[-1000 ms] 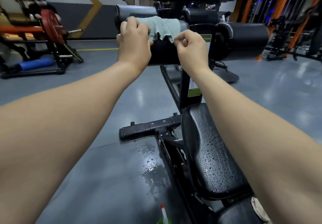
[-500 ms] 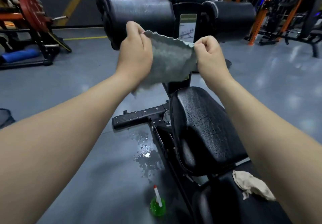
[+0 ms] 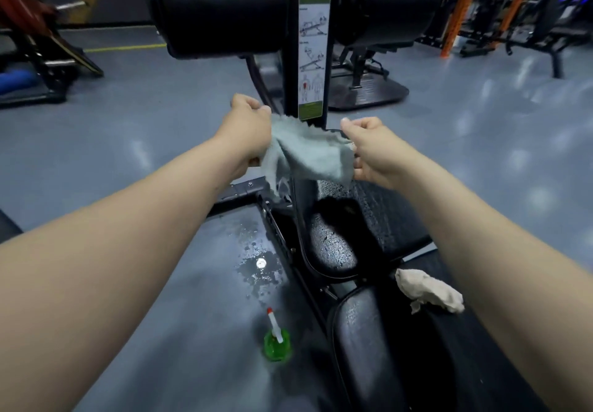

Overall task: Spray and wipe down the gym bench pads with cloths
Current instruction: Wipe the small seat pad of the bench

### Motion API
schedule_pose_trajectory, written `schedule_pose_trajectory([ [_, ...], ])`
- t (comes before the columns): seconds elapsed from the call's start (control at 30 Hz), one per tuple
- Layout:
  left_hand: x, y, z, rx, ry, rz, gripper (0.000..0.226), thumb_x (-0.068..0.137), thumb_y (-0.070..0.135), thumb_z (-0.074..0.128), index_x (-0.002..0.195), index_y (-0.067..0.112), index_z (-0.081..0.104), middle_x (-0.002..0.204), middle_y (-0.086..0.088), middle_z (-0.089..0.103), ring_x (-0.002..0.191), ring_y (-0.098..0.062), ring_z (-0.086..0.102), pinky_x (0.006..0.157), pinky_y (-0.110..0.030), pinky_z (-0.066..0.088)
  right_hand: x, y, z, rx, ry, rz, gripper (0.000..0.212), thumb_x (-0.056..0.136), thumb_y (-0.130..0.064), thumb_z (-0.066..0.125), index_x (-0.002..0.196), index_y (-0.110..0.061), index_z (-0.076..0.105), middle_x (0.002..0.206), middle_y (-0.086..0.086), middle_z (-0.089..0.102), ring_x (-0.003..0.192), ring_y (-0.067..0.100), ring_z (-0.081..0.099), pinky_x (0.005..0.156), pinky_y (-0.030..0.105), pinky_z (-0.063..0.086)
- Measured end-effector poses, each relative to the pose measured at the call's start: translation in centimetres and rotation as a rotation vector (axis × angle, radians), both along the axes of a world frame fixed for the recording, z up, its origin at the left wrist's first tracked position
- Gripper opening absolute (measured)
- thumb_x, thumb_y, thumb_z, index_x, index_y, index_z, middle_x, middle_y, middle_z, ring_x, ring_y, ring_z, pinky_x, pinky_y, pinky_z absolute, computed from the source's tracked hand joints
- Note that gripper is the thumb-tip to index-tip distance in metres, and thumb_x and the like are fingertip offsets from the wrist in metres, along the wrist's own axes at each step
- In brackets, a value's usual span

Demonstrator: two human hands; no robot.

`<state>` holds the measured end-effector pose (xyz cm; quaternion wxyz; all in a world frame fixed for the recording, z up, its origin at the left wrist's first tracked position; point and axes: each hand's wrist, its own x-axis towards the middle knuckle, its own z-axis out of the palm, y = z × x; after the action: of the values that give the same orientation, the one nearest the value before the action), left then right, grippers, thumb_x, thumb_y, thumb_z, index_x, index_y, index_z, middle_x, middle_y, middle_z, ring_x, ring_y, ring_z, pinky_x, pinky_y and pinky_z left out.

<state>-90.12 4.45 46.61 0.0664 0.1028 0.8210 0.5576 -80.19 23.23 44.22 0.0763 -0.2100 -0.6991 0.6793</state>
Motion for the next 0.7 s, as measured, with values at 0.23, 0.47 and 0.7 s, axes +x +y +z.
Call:
schedule_pose_trajectory([
  [0.23, 2.5, -1.6, 0.1, -0.173, -0.045, -0.501, 0.056, 0.082, 0.034, 0.081, 0.132, 0.028, 0.054, 0.119, -0.006, 0.062, 0.091, -0.021, 0.067, 0.082, -0.038, 0.058, 2.7, 1.4, -1.3, 0.177, 0.002, 0.293, 0.055, 0.071, -0.003, 0.062, 0.122, -0.02, 0.052, 0.109, 0.007, 0.055, 0.083, 0.014, 0.057, 0.071, 0.027, 0.045],
  [0.47, 3.1, -1.0, -1.2, -0.537, 0.369, -0.46, 0.009, 0.091, 0.026, 0.071, 0.083, 0.022, 0.068, 0.071, 0.004, 0.06, 0.057, -0.009, 0.055, 0.042, -0.013, 0.033, 4.6, 2.6, -1.4, 0.738, -0.024, 0.216, 0.019, 0.083, -0.026, 0.082, 0.097, -0.028, 0.069, 0.088, -0.006, 0.063, 0.074, 0.006, 0.057, 0.073, 0.03, 0.048],
  [0.7, 2.9, -1.2, -1.2, -0.285, 0.195, -0.421, 0.027, 0.09, 0.034, 0.073, 0.079, 0.009, 0.075, 0.071, -0.002, 0.061, 0.056, -0.005, 0.048, 0.054, -0.02, 0.042, 3.7, 2.7, -1.6, 0.631, 0.117, -0.052, 0.032, 0.089, -0.035, 0.075, 0.068, -0.021, 0.054, 0.075, -0.007, 0.052, 0.07, 0.007, 0.048, 0.062, 0.023, 0.038],
])
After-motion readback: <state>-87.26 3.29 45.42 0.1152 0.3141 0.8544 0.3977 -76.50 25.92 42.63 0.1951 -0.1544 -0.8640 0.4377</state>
